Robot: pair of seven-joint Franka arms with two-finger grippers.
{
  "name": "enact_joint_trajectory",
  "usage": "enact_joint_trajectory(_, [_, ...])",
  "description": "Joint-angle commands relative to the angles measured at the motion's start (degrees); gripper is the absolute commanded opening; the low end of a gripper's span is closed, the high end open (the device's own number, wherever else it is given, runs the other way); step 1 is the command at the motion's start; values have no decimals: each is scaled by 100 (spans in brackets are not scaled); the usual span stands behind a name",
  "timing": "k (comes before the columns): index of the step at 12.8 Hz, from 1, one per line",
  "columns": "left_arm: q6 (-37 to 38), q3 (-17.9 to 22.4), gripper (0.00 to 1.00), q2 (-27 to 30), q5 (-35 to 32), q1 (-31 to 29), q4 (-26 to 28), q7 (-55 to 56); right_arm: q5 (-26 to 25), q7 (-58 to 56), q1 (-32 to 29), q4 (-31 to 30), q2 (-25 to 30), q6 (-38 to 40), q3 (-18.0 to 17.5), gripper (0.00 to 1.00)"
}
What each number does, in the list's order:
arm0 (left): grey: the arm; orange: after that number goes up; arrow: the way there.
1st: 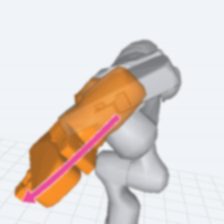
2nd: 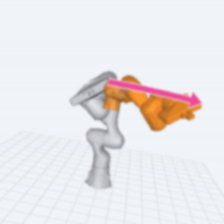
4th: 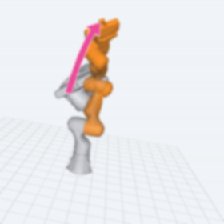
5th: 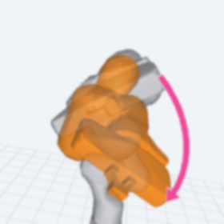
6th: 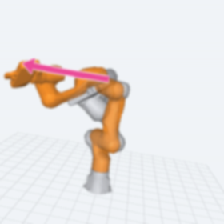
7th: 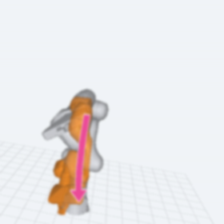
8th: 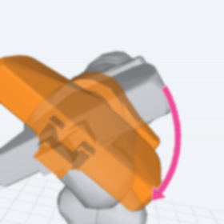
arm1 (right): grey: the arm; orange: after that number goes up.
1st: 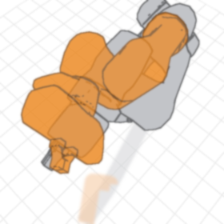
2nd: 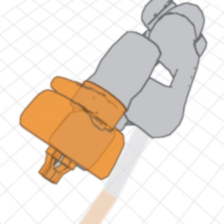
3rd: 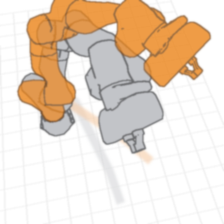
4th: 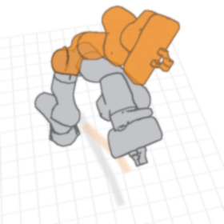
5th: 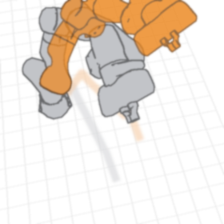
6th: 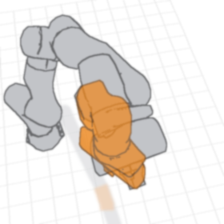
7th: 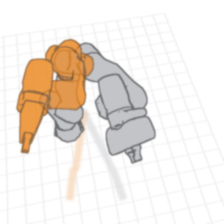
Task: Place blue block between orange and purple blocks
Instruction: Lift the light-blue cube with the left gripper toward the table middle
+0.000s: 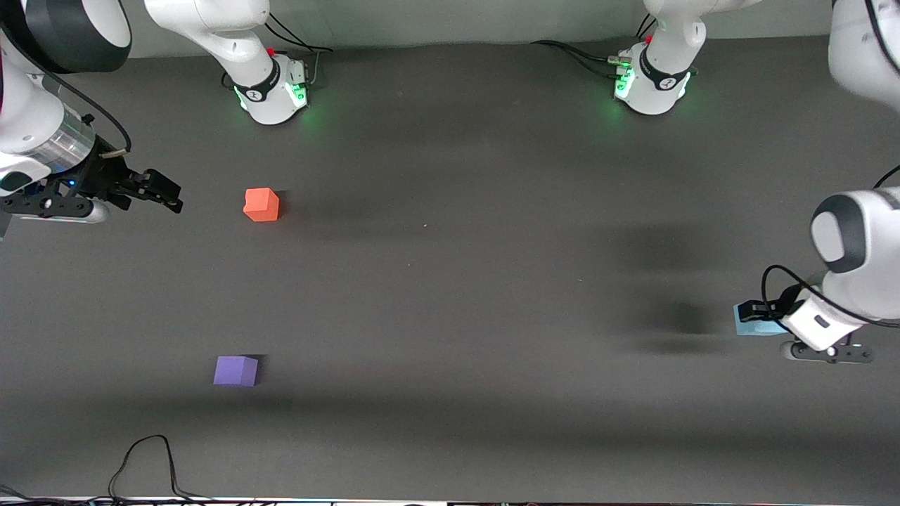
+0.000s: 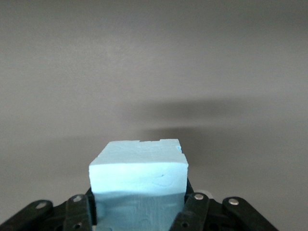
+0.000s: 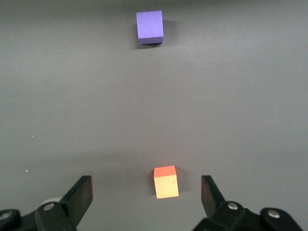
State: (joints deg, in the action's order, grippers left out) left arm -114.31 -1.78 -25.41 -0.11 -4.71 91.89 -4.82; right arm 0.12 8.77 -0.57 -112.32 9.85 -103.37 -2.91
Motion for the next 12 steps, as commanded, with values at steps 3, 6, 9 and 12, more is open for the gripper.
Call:
enact_joint_trajectory(3, [1095,28,45,-113,-85,2021,-1032,2734,67,-287,-5,-27,87,-78,220,100])
enact_joint_trajectory(6, [929,28,45,-481,-190,3366,-1147,4318,173,-394,-5,-44,35,-174,265,100])
enact_joint_trajectory(9, [148,28,45,-1165,-480,4572,-1340,5656,173,-324,48,-44,-53,-289,230,100])
enact_joint_trajectory(12, [-353,37,45,-1948,-630,5268,-1683,6308,173,-289,74,-36,-115,-341,194,100])
